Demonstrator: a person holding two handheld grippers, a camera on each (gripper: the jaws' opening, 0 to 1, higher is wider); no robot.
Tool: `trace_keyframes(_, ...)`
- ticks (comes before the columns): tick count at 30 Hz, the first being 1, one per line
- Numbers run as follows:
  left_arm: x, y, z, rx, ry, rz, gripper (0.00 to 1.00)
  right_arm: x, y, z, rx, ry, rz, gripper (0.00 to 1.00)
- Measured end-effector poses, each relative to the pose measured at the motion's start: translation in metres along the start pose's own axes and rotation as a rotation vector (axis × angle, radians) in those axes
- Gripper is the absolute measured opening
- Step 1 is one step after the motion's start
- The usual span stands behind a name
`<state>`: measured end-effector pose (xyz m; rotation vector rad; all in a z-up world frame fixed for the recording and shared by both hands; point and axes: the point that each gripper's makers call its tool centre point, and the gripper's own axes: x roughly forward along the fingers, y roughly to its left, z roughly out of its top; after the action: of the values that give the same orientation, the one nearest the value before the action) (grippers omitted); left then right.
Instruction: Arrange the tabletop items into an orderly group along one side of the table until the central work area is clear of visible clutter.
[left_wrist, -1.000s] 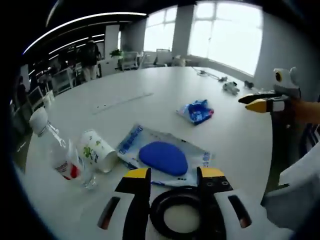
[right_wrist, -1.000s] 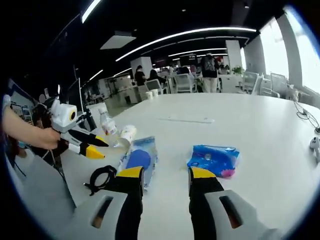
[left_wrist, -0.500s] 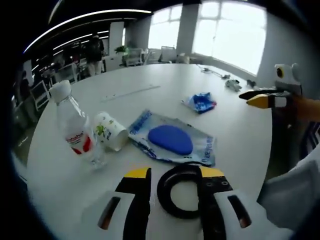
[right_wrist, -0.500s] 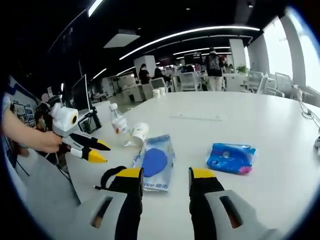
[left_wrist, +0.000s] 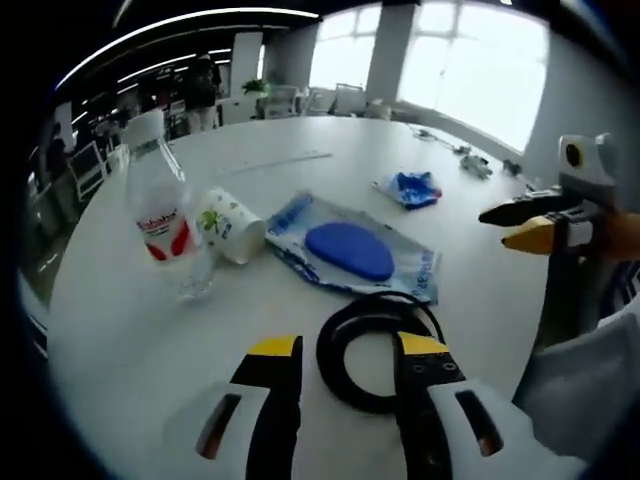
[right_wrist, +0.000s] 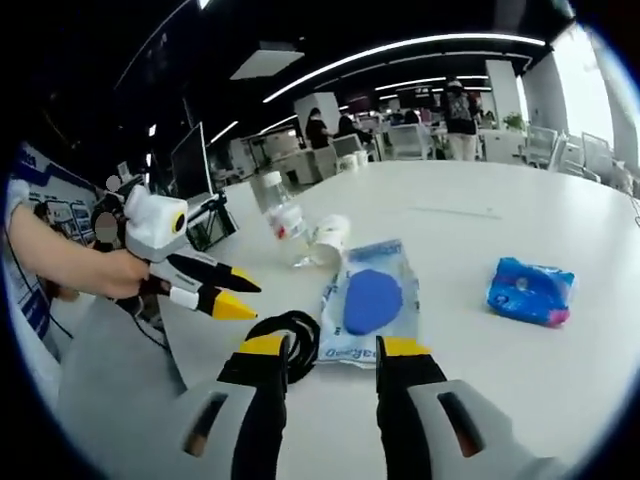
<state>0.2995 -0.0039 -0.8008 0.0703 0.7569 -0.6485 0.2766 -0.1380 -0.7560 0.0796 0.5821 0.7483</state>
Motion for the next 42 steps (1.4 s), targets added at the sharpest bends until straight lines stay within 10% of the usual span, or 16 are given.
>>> trace_keyframes(32,0.016,0.011,-0.038,-0.107,0.045,0.01,0.31,0.063,0.036,-0.067,0.171,0.194,0.073,0.3)
trace_keyframes(42,0.015,0.008,-0.04,-0.158,0.033,0.004,0.11,0.065,0.033,-0.075,0.209,0.211,0.027,0.15)
